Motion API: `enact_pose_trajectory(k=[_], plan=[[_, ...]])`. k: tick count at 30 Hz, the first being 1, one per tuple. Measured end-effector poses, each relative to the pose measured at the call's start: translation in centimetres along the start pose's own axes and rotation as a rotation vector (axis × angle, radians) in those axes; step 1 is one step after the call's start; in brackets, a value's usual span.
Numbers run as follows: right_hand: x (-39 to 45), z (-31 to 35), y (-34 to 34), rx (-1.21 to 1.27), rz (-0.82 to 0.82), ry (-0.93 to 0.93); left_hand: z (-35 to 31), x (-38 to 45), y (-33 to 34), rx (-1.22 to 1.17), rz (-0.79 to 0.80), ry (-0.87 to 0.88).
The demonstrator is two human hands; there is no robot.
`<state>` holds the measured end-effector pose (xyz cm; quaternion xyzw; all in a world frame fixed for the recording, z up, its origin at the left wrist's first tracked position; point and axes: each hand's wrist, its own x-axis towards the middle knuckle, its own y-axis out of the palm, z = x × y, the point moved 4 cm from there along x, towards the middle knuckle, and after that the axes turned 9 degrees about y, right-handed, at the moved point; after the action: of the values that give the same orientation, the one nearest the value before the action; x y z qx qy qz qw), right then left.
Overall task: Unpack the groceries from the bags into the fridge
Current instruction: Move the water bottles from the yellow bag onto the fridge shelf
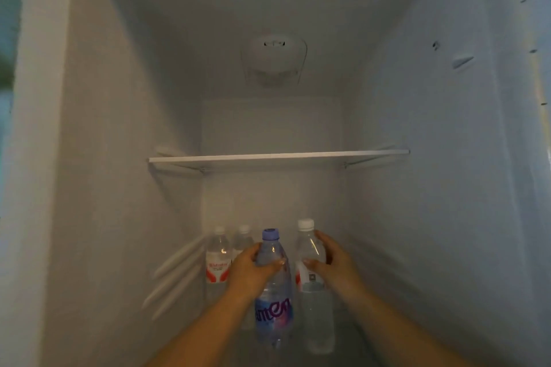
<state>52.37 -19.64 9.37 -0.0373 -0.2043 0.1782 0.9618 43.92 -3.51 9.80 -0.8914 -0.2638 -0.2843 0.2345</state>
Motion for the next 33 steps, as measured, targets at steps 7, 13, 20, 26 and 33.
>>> enact_pose_trajectory(k=[7,13,20,26,33], plan=[[1.8,-2.8,1.3,0.051,0.064,0.000,3.0,0.5,1.2,0.006,0.017,-0.010],[3.3,-4.4,2.1,0.091,0.081,-0.014,5.9,1.1,1.4,0.004,-0.023,-0.003],[3.1,-5.6,1.6,0.027,0.180,0.017,6.7,0.4,2.0,0.117,-0.007,0.154],[0.1,-8.1,1.8,-0.212,0.337,0.131,7.2,-2.9,1.7,0.838,0.305,0.499],[-1.1,-8.3,2.1,-0.298,0.234,0.142,9.3,-3.7,1.2,1.169,0.385,0.765]])
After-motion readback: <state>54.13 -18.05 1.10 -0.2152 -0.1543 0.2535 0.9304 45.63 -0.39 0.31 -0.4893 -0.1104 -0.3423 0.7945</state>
